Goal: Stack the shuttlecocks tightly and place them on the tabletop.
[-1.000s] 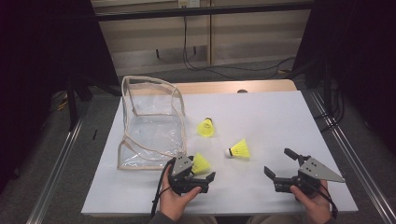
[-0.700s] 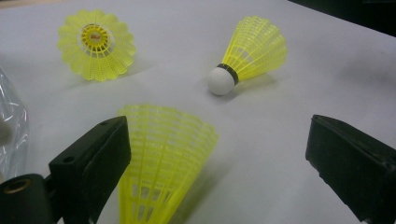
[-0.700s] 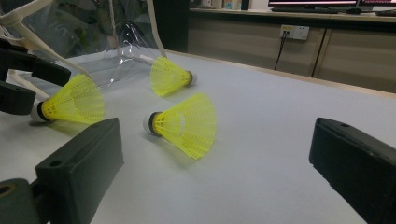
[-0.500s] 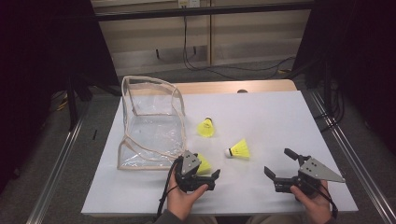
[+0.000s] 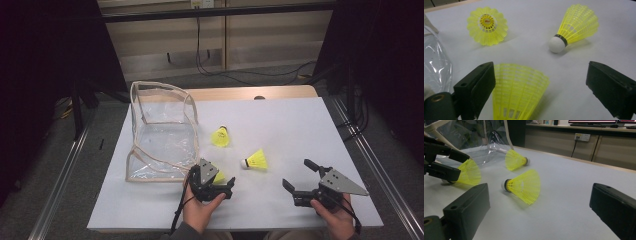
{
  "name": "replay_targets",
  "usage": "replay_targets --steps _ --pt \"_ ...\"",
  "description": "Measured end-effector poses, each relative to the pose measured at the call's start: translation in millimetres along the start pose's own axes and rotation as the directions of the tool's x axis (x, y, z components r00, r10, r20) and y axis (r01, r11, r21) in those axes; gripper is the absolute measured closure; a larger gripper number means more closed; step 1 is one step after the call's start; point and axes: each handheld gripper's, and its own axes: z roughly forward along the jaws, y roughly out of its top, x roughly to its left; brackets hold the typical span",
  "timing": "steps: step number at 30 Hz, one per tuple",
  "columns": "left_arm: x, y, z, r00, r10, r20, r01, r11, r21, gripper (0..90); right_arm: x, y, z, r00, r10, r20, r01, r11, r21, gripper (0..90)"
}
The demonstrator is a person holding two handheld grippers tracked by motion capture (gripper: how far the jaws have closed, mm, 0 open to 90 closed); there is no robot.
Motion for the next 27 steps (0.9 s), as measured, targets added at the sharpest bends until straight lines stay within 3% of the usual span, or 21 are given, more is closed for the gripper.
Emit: replay_targets --steps 5,7,8,10,22,27 --pt "0.2 0.6 0.4 0.9988 0.014 -0.048 -0.014 0.9998 0.014 18.4 -0.8 -0.1 -0.1 1.0000 0.000 0.004 0.000 1.000 0.000 2.4" --pt "-0.1 0.2 -0.3 0.9978 0.023 -0.062 -0.022 0.9997 0.014 25.6 -0.8 -0.2 -0.2 1.0000 0.001 0.004 -0.001 1.000 0.000 2.4" --pt "0.0 0.4 -0.9 0.9981 0.022 -0.058 -0.021 0.9997 0.008 35.4 -0.6 -0.1 -0.3 1.0000 0.003 0.003 -0.003 1.000 0.001 2.4" --pt "0.1 1.2 -2.9 0.9975 0.026 -0.065 -0.026 0.9997 0.003 38.4 -0.6 -0.1 -0.2 1.0000 0.003 0.002 -0.003 1.000 0.001 2.4" --pt "1.8 3.4 -7.1 0.9998 0.003 -0.020 -0.002 0.9999 0.014 72.4 -1.0 -0.1 -0.5 1.0000 0.003 0.001 -0.003 1.000 0.001 2.4" --pt "0.8 4.3 -7.7 0.9996 -0.014 0.023 0.013 0.9997 0.020 81.2 -1.0 -0.2 -0.6 1.0000 0.004 0.001 -0.004 1.000 0.002 2.4"
